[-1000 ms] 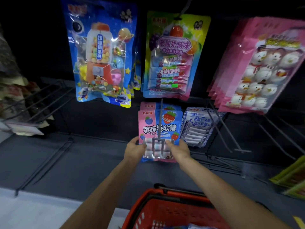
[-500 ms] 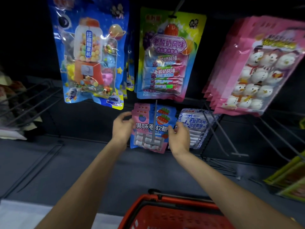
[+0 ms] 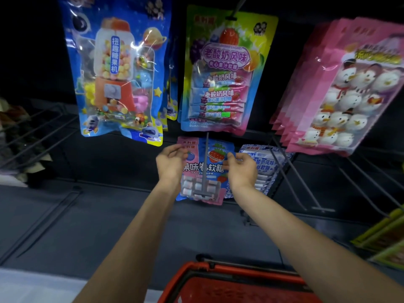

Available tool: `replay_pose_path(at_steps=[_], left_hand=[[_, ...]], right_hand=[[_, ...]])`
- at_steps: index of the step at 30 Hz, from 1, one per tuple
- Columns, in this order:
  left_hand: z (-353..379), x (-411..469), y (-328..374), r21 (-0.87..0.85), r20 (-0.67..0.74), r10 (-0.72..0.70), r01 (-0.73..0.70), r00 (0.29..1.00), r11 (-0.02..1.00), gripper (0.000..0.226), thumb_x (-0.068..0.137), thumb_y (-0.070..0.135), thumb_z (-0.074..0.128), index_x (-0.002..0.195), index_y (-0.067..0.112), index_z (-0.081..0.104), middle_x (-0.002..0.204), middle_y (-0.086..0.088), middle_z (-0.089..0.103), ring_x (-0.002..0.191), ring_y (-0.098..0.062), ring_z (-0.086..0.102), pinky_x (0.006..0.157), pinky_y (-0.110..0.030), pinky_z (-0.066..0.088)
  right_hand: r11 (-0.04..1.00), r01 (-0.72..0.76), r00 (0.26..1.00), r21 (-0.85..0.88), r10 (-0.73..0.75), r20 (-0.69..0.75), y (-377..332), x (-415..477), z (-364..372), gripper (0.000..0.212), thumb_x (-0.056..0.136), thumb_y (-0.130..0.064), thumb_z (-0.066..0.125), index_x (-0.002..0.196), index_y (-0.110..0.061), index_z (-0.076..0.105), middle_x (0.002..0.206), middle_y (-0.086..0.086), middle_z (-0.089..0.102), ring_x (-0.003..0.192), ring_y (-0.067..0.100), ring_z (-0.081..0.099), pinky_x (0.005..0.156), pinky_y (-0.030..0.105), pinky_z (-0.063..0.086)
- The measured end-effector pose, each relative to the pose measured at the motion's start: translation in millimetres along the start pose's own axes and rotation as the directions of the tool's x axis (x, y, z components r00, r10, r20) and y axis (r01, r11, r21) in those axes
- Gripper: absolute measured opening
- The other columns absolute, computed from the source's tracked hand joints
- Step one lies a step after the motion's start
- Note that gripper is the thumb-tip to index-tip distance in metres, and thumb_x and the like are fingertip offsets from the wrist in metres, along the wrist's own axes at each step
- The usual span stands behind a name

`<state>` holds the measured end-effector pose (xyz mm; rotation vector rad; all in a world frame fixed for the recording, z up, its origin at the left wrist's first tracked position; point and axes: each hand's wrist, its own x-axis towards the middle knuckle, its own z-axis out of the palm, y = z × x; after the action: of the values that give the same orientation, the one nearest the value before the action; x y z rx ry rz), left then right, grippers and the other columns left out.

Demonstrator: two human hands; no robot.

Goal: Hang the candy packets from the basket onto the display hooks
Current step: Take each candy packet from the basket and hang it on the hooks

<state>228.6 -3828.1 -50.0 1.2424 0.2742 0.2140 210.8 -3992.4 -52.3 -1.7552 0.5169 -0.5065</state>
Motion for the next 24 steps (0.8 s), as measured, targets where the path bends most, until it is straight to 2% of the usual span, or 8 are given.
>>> replay_pose_path(at_steps=[2,5,9,11,13,18,22,24], left_hand=[[2.2,2.5,1.1,-0.019,-0.005,-0.006,0.006,1.0,1.0,0.018,0.101,-0.002,0.057,0.105,0.012,0.068,0.093,-0.002,0.077,0.078,-0.009,0.072,0.075,-0.025,0.056],[5.8,5.2,2.5,-0.035,0.004,-0.024,0.024,1.0,0.999,0.02,0.102,-0.002,0.057,0.114,0.009,0.067,0.092,0.0,0.076,0.072,-0.003,0.07,0.068,-0.02,0.054],[8.5,8.4,3.7,-0.054,0.017,-0.045,0.046,0.999,0.998,0.022,0.103,-0.001,0.057,0.12,0.012,0.063,0.098,-0.003,0.074,0.078,-0.007,0.068,0.063,-0.017,0.051],[8.9,9.3,1.3,-0.037,0.017,-0.038,0.039,0.999,0.999,0.024,0.102,-0.001,0.057,0.121,0.012,0.063,0.101,-0.004,0.075,0.078,-0.007,0.069,0.064,-0.019,0.05],[9.1,10.5,-2.0,-0.032,0.017,-0.024,0.025,1.0,0.999,0.028,0.101,-0.004,0.056,0.123,0.011,0.063,0.102,-0.006,0.076,0.077,-0.008,0.069,0.066,-0.023,0.048],[10.1,12.9,-5.0,-0.015,0.003,-0.006,0.006,1.0,1.0,0.032,0.098,-0.003,0.058,0.126,0.012,0.064,0.107,-0.009,0.076,0.088,-0.016,0.069,0.068,-0.024,0.047],[10.1,14.3,-2.1,-0.001,0.006,-0.014,0.014,1.0,1.0,0.038,0.099,-0.002,0.058,0.132,0.014,0.063,0.103,-0.006,0.077,0.091,-0.016,0.067,0.066,-0.024,0.045],[10.5,12.2,1.0,0.013,0.008,-0.017,0.017,1.0,1.0,0.042,0.099,0.0,0.059,0.138,0.016,0.061,0.094,0.001,0.077,0.092,-0.014,0.066,0.077,-0.03,0.048]], right_hand=[[0.998,-0.046,0.999,0.044,0.045,0.017,-1.6,2.6,2.3,0.021,0.102,-0.032,0.065,0.082,-0.027,0.062,0.081,-0.002,0.077,0.081,0.023,0.076,0.08,0.054,0.062],[0.994,-0.067,0.998,0.085,0.065,0.025,-2.2,5.3,7.0,0.02,0.102,-0.03,0.064,0.083,-0.026,0.064,0.082,-0.002,0.077,0.082,0.023,0.076,0.082,0.055,0.062],[0.996,-0.041,0.999,0.081,0.038,0.027,-1.6,6.7,8.5,0.013,0.101,-0.031,0.067,0.088,-0.031,0.061,0.092,0.001,0.077,0.088,0.024,0.075,0.082,0.053,0.062],[0.997,-0.015,0.999,0.073,0.012,0.037,-2.4,5.3,5.3,0.005,0.101,-0.031,0.067,0.1,-0.027,0.064,0.095,0.0,0.076,0.089,0.022,0.074,0.082,0.049,0.063],[0.998,0.003,0.998,0.059,-0.007,0.057,-2.2,5.2,2.9,0.013,0.101,-0.03,0.067,0.113,-0.024,0.064,0.097,-0.001,0.076,0.089,0.021,0.074,0.078,0.044,0.063],[0.995,0.052,0.994,0.082,-0.06,0.09,-4.7,6.3,-3.0,0.008,0.102,-0.024,0.066,0.109,-0.026,0.061,0.095,-0.001,0.076,0.087,0.022,0.072,0.07,0.032,0.056],[0.997,0.046,0.99,0.063,-0.054,0.13,-4.4,7.4,-5.5,0.028,0.099,-0.004,0.061,0.118,-0.023,0.06,0.095,0.0,0.075,0.097,0.018,0.071,0.084,0.031,0.056],[0.997,0.055,0.987,0.058,-0.063,0.149,-3.2,4.8,-6.9,0.042,0.097,0.003,0.058,0.131,-0.021,0.058,0.099,0.001,0.075,0.099,0.017,0.071,0.086,0.031,0.058]])
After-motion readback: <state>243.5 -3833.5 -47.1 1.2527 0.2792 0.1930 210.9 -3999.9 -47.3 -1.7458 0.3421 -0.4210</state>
